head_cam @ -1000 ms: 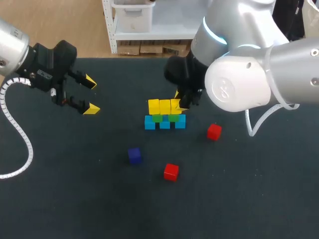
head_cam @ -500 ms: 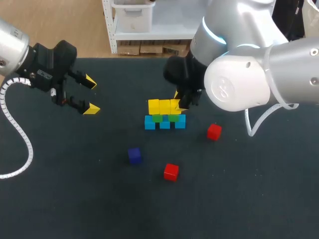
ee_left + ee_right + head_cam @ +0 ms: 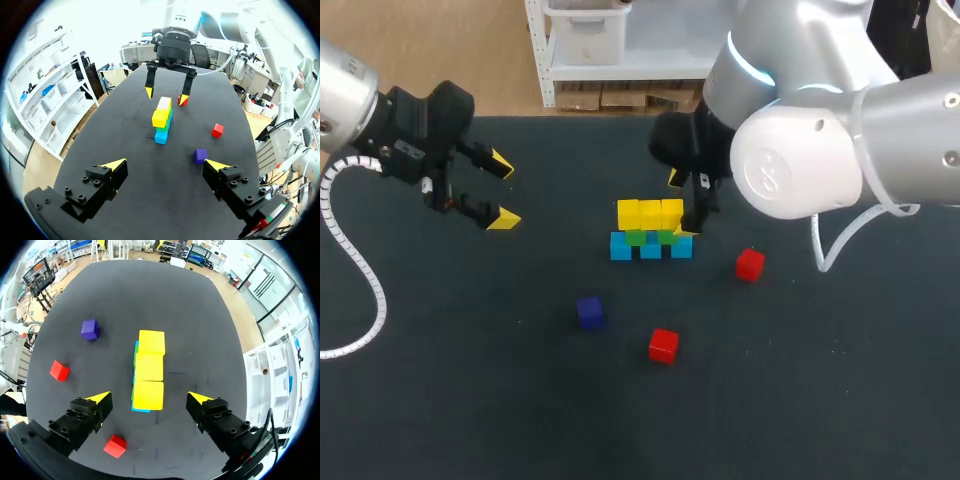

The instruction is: Place the blue cubes, place green cubes on the blue cubes, place the yellow cubes on the green cubes, then place the red cubes on the yellow cubes, and place purple cube on the red cubes.

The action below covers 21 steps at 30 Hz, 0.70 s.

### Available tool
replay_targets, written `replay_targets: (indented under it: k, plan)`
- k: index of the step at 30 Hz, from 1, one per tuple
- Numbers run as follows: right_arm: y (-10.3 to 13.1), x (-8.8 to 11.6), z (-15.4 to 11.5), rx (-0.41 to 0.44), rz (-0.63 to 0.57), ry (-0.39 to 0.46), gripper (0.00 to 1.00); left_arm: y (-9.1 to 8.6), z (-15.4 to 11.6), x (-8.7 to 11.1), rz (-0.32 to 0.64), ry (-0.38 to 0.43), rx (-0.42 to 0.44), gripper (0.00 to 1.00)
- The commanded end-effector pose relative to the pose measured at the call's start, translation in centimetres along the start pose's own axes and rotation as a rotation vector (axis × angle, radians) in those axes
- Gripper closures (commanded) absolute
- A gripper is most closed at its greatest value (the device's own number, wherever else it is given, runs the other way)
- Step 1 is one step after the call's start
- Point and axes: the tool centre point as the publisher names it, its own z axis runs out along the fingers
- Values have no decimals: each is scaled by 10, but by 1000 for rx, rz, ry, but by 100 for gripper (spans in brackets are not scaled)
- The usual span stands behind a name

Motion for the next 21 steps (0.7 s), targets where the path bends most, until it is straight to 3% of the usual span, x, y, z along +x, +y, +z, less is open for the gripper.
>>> replay_targets:
  k: [1,11,21]
  plan:
    - [7,9,-14,20,0,-18,0,-1,-1,2,3,-7,-3,0]
    - [30,49,-54,102,50,-49,0,-1,-1,2,3,-7,-3,0]
    - [57,85,-60,109,144,-50,0,-1,-1,2,3,-7,-3,0]
